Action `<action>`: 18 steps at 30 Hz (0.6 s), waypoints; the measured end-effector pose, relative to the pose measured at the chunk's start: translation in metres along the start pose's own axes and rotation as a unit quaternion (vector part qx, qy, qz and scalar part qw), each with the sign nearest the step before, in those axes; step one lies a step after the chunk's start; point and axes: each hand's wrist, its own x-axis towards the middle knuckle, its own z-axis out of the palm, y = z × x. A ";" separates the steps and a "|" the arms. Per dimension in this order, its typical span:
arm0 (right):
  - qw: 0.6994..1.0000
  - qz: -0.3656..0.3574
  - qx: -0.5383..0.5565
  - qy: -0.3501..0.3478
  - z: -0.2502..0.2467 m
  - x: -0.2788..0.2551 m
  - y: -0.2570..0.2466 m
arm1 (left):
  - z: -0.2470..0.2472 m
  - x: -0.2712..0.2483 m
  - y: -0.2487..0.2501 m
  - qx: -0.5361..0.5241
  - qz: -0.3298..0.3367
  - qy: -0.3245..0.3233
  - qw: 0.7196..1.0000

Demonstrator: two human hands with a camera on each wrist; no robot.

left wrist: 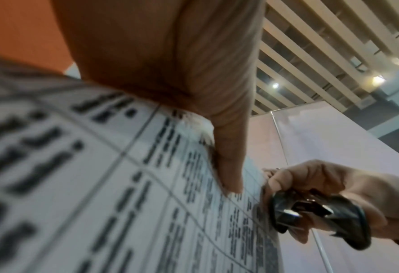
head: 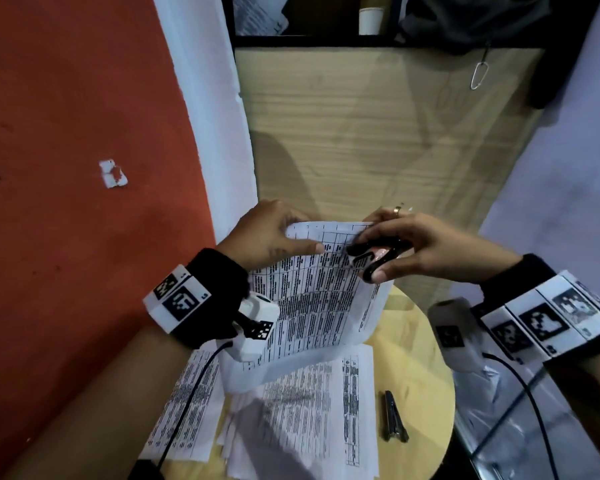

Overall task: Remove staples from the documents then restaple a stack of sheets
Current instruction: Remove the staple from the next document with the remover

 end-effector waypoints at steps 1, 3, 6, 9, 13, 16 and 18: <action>1.000 -0.001 0.006 0.000 0.000 -0.001 0.000 | 0.000 -0.001 0.000 -0.013 0.005 -0.001 1.000; 1.000 -0.012 0.015 0.006 0.001 -0.002 0.003 | 0.001 -0.003 0.001 -0.023 0.014 -0.001 1.000; 0.999 -0.035 -0.002 0.032 0.008 -0.003 0.009 | 0.002 -0.005 0.000 -0.026 0.009 0.006 1.000; 0.996 -0.051 -0.022 0.069 0.014 -0.003 0.013 | 0.000 -0.008 0.003 -0.040 0.007 0.000 0.999; 0.994 -0.045 -0.015 0.101 0.020 -0.004 0.012 | -0.002 -0.008 0.006 -0.014 0.006 0.023 1.000; 0.977 -0.057 -0.052 0.201 0.025 -0.006 0.002 | -0.005 -0.008 0.010 -0.034 -0.002 0.017 0.999; 0.955 -0.088 -0.128 0.253 0.031 -0.005 -0.009 | -0.007 -0.009 0.013 -0.046 0.000 0.014 0.999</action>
